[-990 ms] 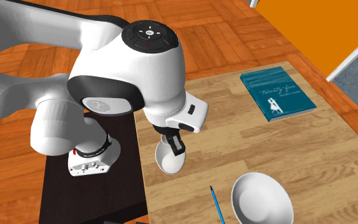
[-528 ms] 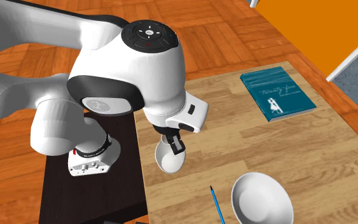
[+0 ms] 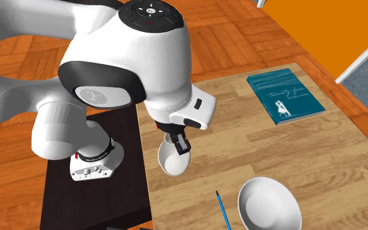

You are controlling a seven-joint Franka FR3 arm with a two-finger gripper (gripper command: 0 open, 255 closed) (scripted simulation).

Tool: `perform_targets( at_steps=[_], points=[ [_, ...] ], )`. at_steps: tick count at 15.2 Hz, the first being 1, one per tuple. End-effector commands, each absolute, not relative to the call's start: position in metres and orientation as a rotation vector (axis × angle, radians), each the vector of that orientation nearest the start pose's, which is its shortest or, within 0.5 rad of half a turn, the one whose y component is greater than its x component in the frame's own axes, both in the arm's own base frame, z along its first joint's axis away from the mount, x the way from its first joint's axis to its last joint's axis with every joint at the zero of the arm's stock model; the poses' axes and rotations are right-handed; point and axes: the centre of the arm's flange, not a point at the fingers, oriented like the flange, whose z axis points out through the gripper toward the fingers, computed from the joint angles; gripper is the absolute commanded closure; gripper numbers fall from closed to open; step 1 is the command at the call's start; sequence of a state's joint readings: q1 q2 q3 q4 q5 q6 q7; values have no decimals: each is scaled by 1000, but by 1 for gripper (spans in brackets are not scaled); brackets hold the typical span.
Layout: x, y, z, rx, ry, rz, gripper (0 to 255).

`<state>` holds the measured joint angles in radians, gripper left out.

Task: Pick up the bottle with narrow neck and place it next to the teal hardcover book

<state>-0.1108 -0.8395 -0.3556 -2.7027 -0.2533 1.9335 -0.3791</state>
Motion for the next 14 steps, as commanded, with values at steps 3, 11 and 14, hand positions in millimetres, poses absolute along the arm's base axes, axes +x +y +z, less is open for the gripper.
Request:
perform_targets(
  at_steps=[3, 11, 14],
  points=[
    [274, -156, 478, -3131, -164, -84, 255],
    [274, -156, 520, -3131, -164, -84, 255],
    [274, -156, 536, -3131, -164, -84, 255]
  ],
)
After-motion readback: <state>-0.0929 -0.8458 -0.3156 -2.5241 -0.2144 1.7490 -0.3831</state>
